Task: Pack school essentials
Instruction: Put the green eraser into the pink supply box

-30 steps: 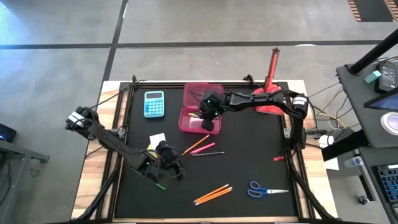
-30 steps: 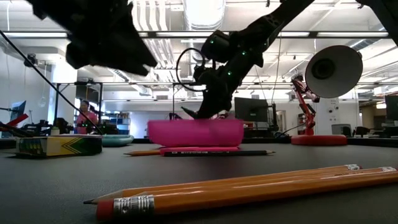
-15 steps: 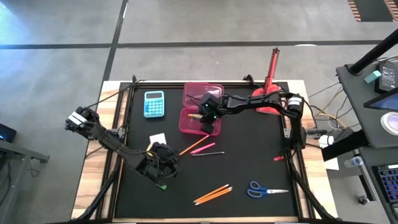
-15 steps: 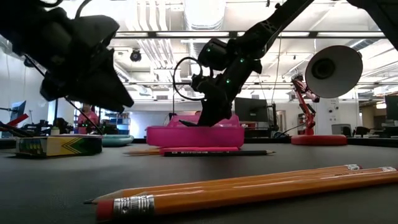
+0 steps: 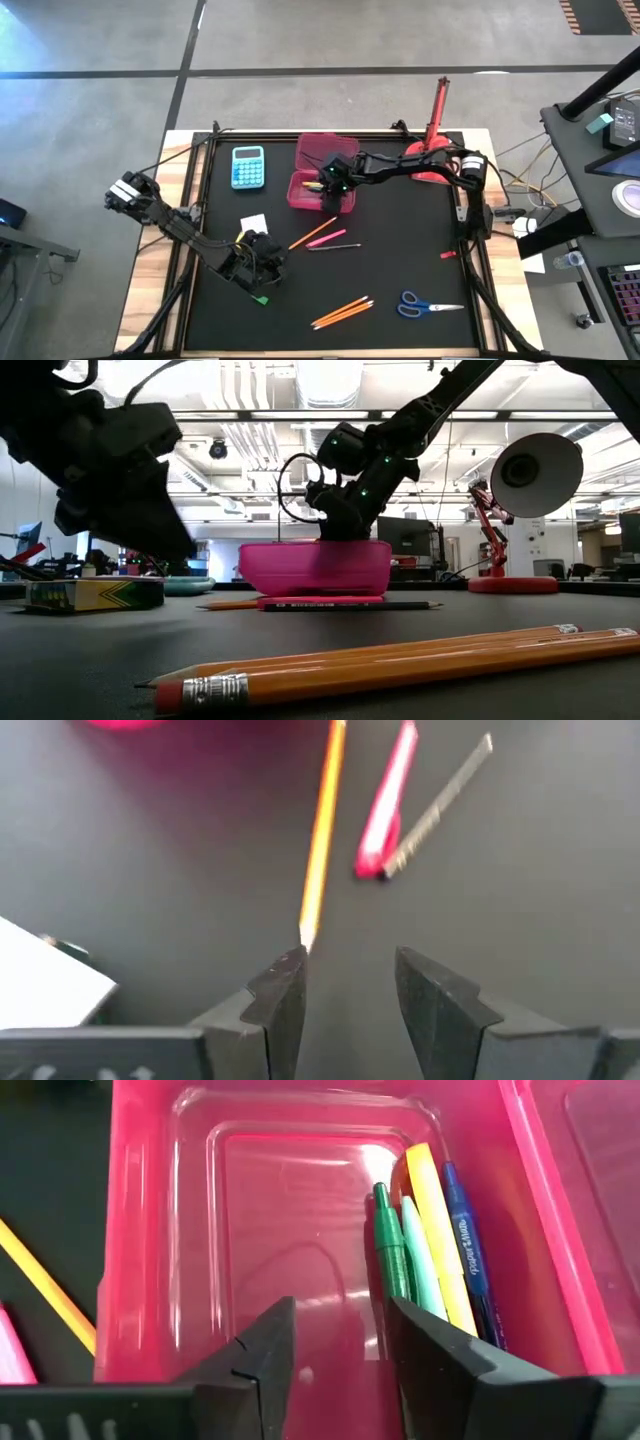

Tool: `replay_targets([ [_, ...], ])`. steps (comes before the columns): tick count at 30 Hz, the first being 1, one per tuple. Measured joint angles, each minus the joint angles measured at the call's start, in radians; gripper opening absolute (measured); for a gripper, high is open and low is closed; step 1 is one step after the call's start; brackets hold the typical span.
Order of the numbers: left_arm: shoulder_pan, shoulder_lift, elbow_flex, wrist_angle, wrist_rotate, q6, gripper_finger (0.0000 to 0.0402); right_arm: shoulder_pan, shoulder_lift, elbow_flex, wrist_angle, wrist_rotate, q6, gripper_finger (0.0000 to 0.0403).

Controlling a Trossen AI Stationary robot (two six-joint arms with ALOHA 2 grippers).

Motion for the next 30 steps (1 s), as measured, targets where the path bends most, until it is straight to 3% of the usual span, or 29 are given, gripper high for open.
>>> replay_targets([
  [9, -0.038, -0.001, 0.043, 0.022, 0.312, 0.301, 0.0137, 0.000, -0.011, 0.069, -0.038, 0.001, -0.038, 0.0146],
  [14, -0.079, -0.001, 0.044, 0.003, 0.470, 0.370, 0.0137, 0.000, -0.050, 0.104, -0.081, 0.001, -0.040, 0.0144],
  [23, -0.129, -0.002, 0.044, -0.031, 0.548, 0.427, 0.0137, 0.001, -0.175, 0.116, -0.140, 0.002, -0.005, 0.0157],
  [30, -0.139, -0.002, 0.044, -0.046, 0.555, 0.588, 0.0137, 0.018, -0.258, 0.114, -0.184, 0.003, 0.030, 0.0159],
])
